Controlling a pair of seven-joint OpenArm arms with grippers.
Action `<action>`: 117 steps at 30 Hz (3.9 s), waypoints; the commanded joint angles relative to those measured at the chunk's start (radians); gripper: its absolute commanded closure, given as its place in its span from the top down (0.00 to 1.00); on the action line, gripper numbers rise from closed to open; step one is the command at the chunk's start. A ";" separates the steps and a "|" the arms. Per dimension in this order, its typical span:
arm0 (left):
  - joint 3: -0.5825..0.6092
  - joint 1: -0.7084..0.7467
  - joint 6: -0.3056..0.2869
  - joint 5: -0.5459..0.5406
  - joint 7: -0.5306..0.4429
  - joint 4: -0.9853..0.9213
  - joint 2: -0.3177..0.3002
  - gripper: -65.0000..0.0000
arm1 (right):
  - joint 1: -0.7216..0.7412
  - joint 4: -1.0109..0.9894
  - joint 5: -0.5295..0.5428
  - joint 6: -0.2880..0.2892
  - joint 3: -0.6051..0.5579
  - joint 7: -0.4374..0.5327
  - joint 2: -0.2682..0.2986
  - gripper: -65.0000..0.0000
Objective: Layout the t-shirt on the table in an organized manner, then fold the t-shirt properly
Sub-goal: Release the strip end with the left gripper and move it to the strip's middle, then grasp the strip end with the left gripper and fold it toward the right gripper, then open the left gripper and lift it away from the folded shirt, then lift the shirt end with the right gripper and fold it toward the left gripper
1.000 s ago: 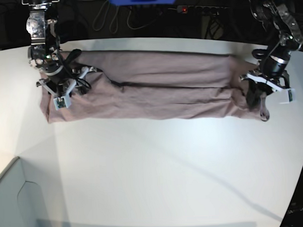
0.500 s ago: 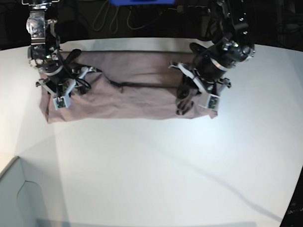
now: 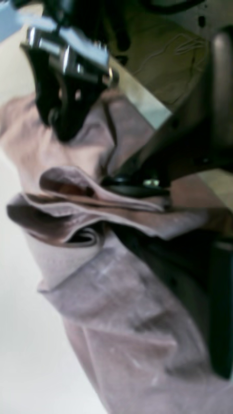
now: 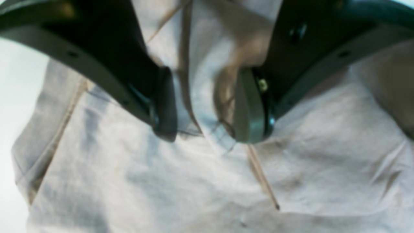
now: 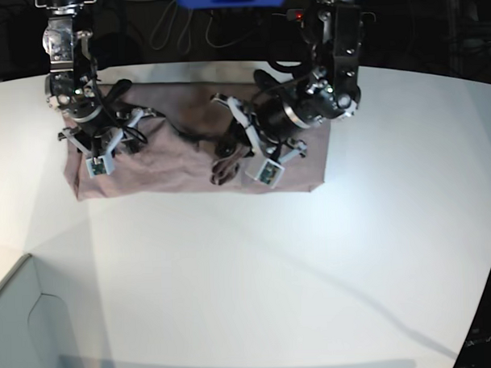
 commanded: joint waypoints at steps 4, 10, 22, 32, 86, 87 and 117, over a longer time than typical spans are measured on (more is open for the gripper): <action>0.054 -0.039 0.059 -0.025 -0.027 -0.022 0.009 0.00 | -0.006 0.004 -0.014 -0.012 0.001 -0.029 0.007 0.45; 0.089 -0.064 0.127 -0.025 -0.164 -0.097 0.009 0.00 | -0.006 0.004 -0.014 -0.012 0.001 -0.029 0.007 0.45; 0.112 -0.070 0.202 -0.025 -0.190 -0.132 0.009 0.41 | -0.003 0.004 -0.014 -0.012 0.001 -0.029 0.007 0.45; 0.129 0.039 0.202 -0.027 -0.193 0.216 0.009 0.49 | -0.004 0.004 -0.014 -0.012 0.001 -0.029 0.007 0.45; -0.310 0.034 0.199 -0.028 -0.195 0.129 -0.307 0.33 | 0.054 -0.063 -0.016 -0.014 0.328 -0.031 -0.028 0.65; -0.321 0.034 0.199 -0.028 -0.195 0.129 -0.307 0.33 | 0.052 -0.067 -0.016 -0.014 0.326 -0.031 -0.028 0.64; -0.328 -0.024 0.199 -0.028 -0.192 -0.155 -0.222 0.33 | -0.106 0.423 -0.014 -0.012 0.122 -0.037 -0.087 0.00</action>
